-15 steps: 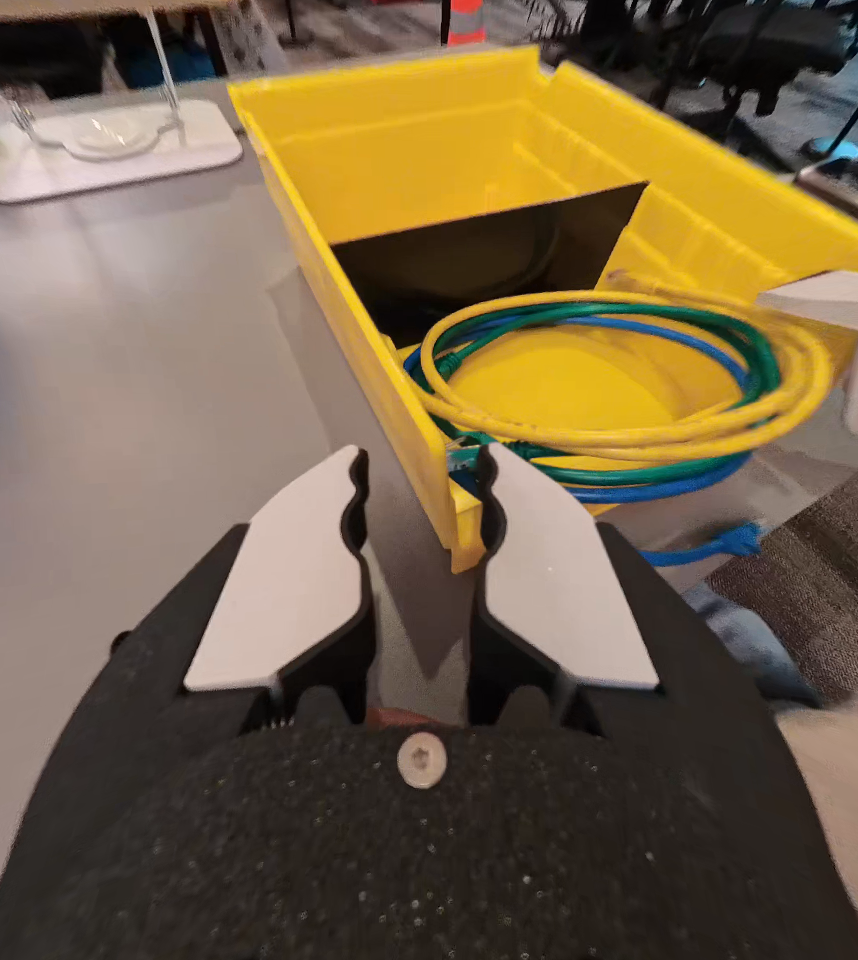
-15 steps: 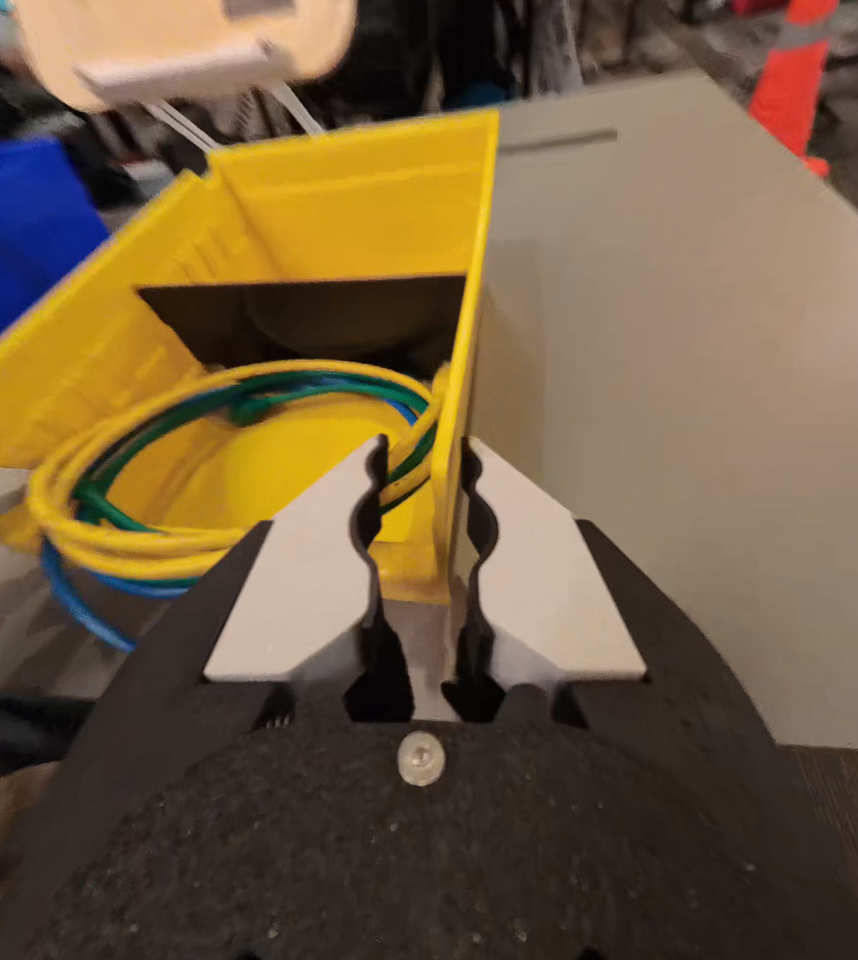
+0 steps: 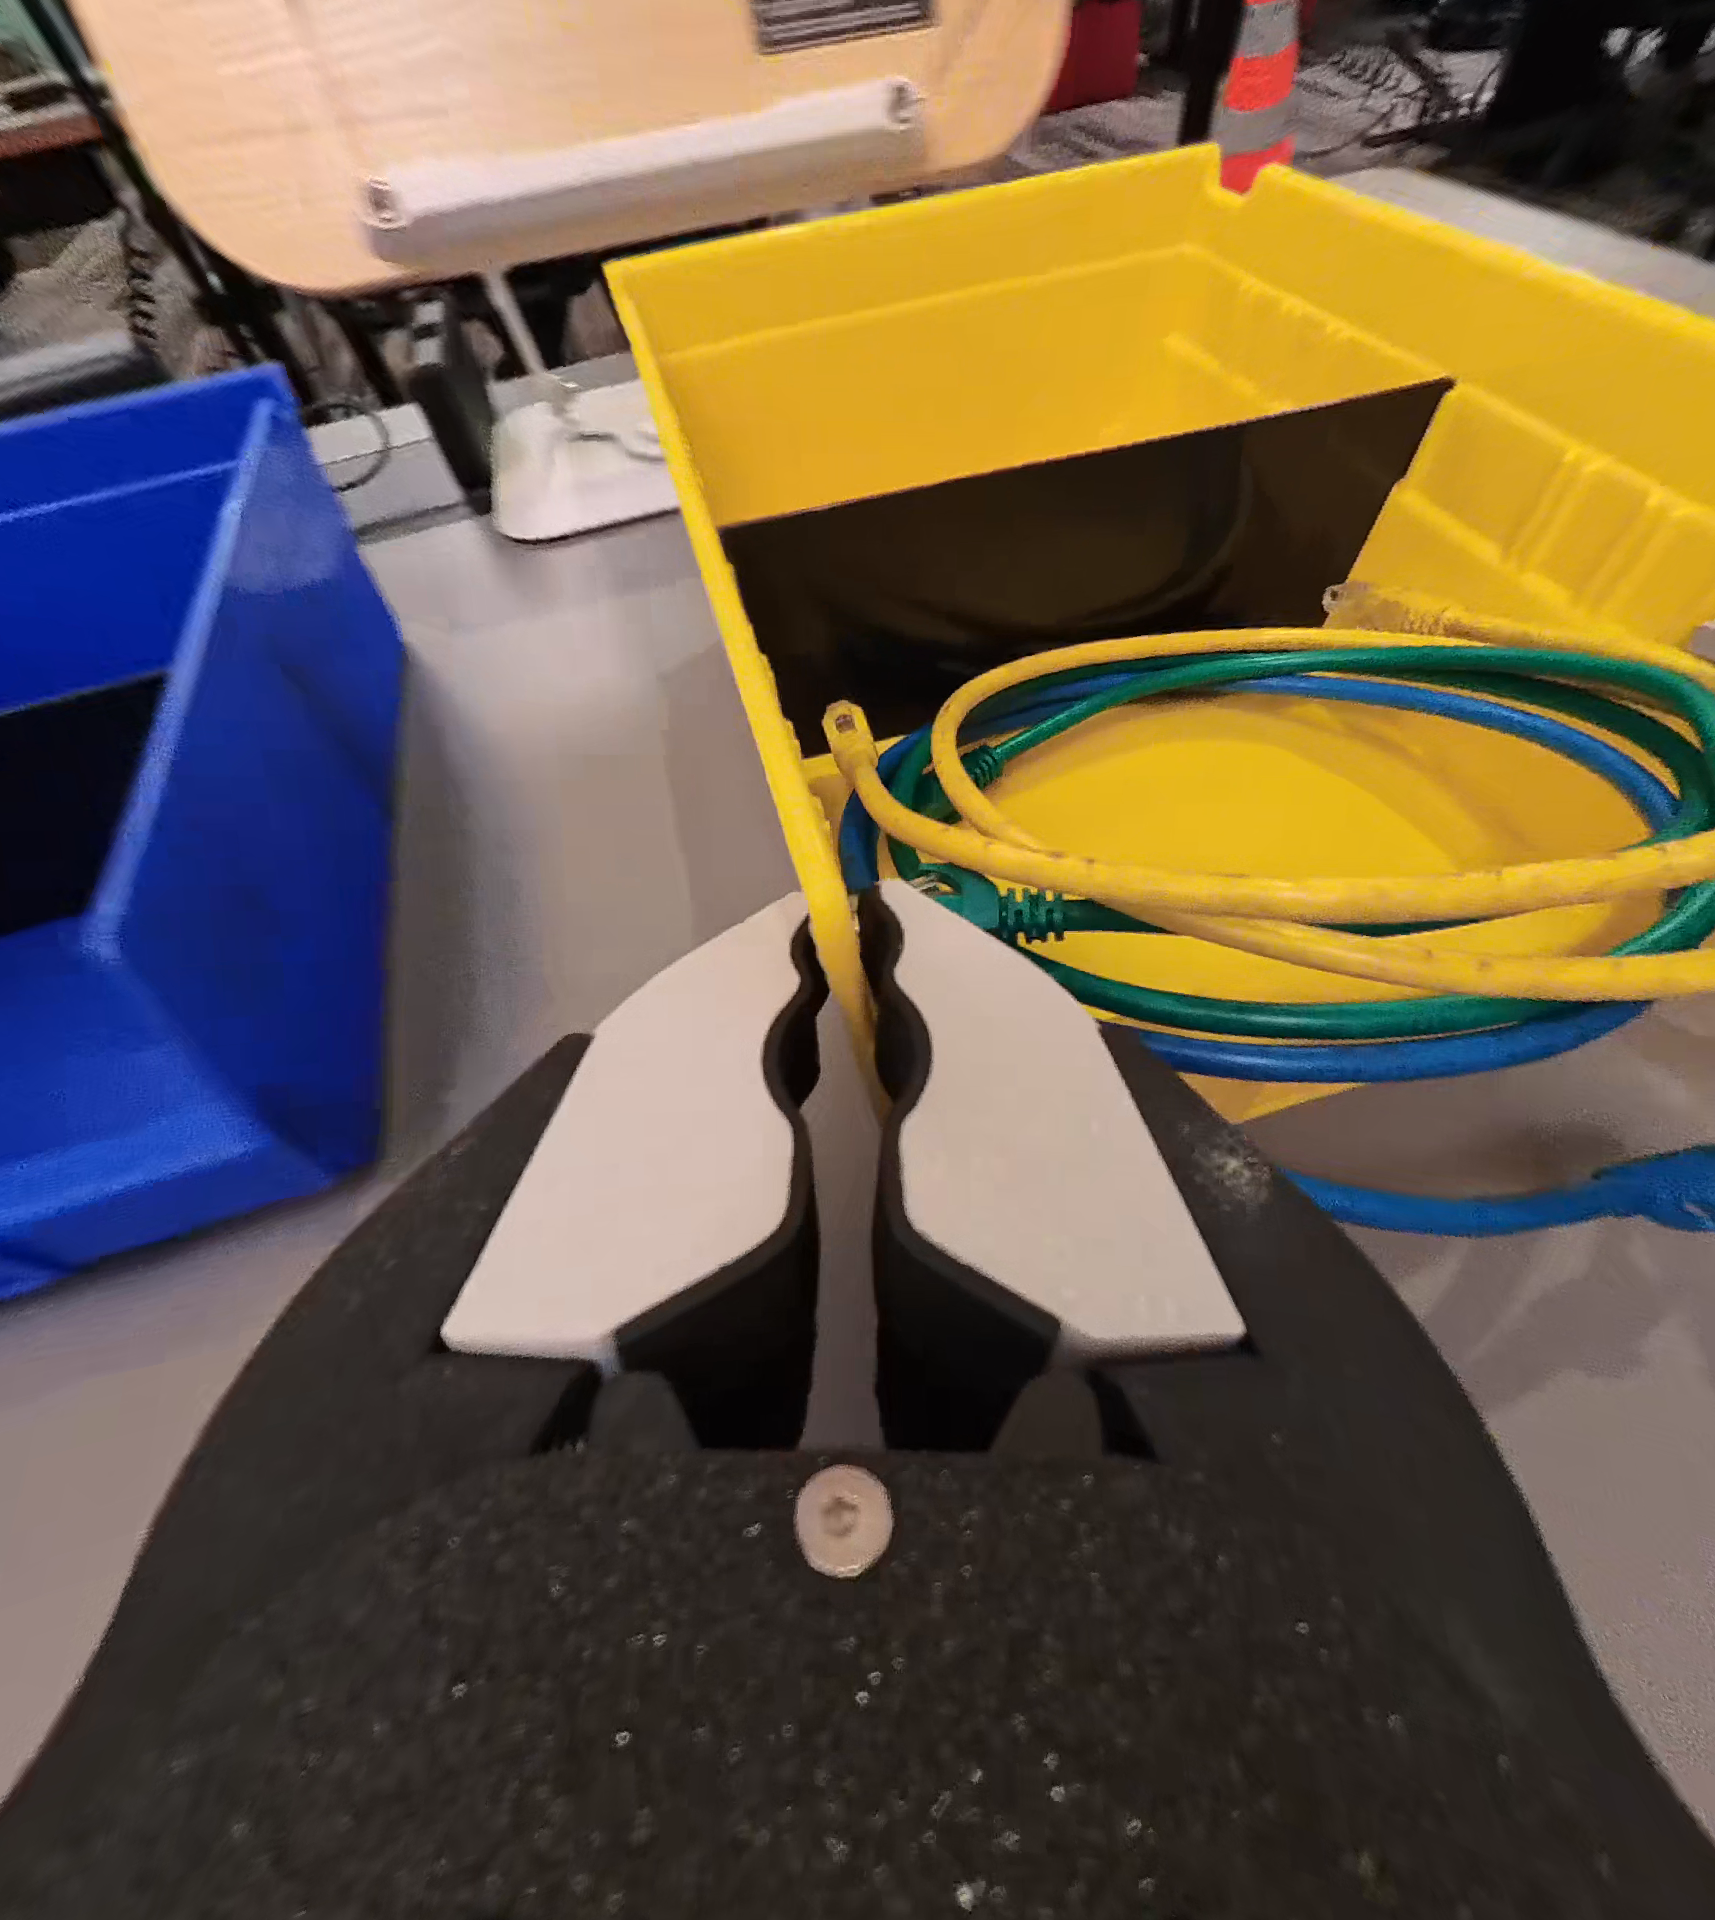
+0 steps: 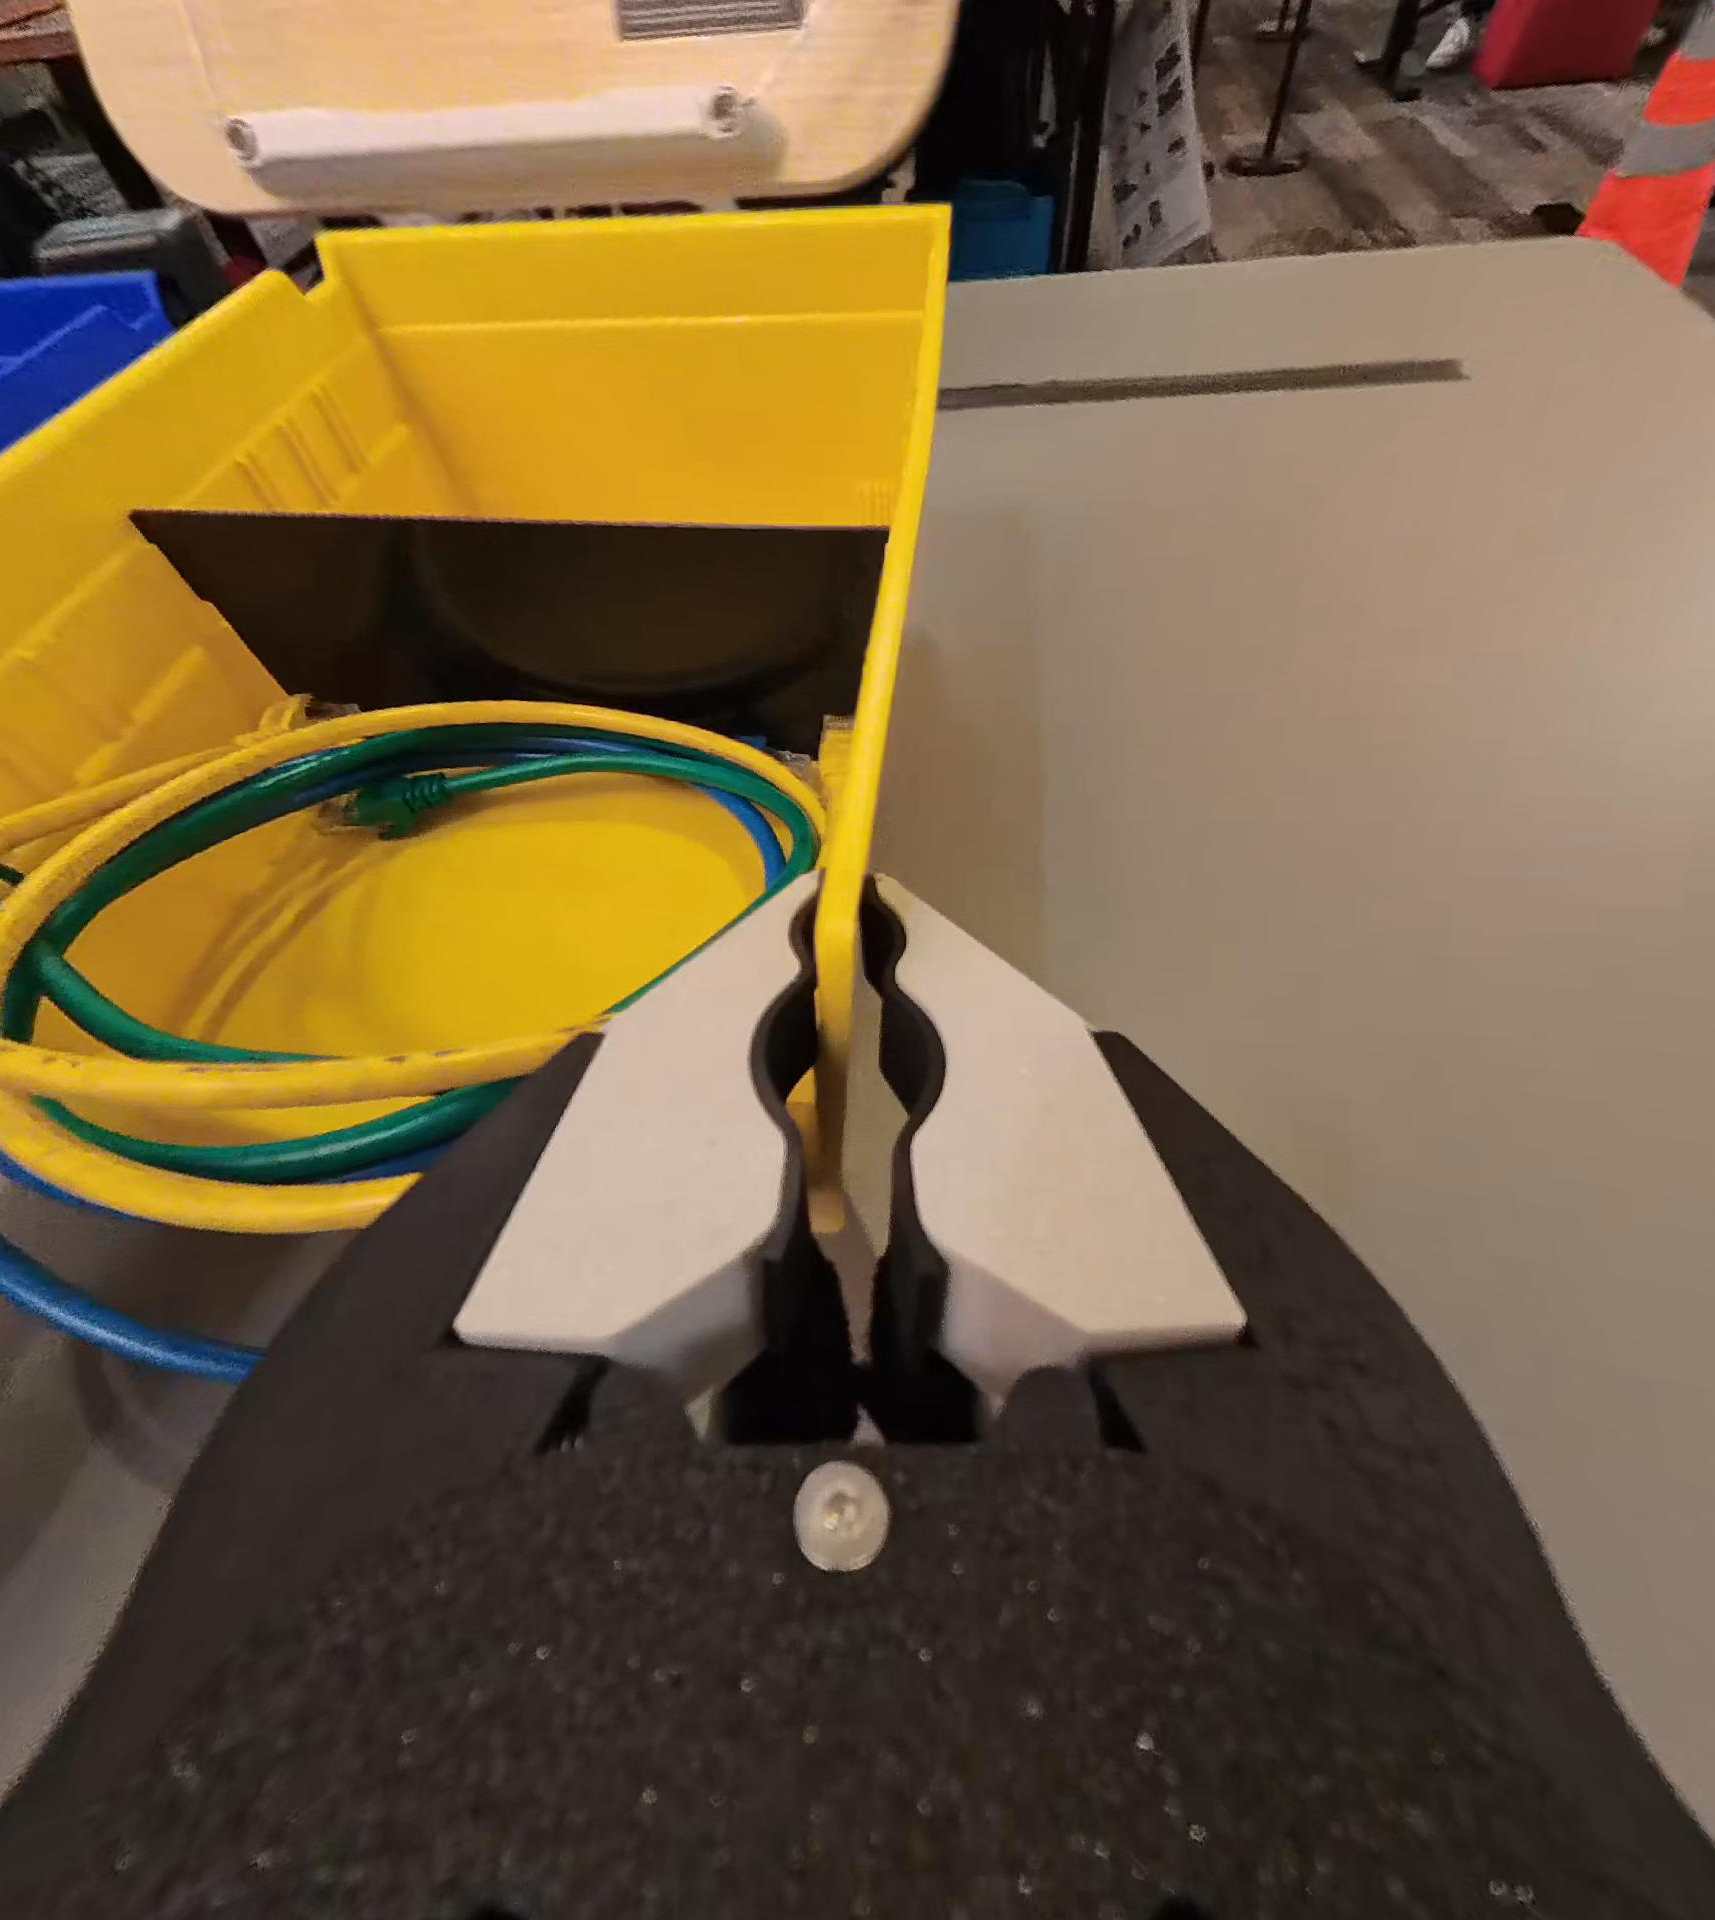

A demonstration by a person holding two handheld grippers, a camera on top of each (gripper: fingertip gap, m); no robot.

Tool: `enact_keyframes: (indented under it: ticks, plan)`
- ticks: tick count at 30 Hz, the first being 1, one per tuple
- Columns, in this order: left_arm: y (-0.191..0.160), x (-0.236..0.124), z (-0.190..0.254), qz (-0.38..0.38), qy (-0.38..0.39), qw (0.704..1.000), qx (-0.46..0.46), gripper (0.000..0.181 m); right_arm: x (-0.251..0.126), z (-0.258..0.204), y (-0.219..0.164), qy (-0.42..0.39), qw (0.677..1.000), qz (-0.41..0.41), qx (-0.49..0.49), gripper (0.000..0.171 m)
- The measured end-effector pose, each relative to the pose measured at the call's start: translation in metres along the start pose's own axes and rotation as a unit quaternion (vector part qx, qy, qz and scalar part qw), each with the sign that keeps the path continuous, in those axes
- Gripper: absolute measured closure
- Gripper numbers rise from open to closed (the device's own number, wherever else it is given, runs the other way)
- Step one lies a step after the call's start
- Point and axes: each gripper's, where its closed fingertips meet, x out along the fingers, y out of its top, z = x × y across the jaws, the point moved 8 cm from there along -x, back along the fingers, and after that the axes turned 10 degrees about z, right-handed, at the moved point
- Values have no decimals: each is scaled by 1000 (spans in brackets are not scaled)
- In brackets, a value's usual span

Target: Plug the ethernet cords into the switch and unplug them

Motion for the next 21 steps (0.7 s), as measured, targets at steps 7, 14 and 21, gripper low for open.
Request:
enact_keyframes:
  ticks: [7, 14, 21]
  plan:
    - [-22, 11, -56, -19, 30, 998, -44, 176, 40, -50, -16, 38, 999, 15, -21, 166]
    - [-1, -60, -91, 33, -13, 996, -80, 143, -20, -31, -13, 180, 983, 14, 29, 141]
    - [-54, -96, -243, 18, 107, 982, -157, 132, -71, -14, -26, 248, 967, 5, 62, 142]
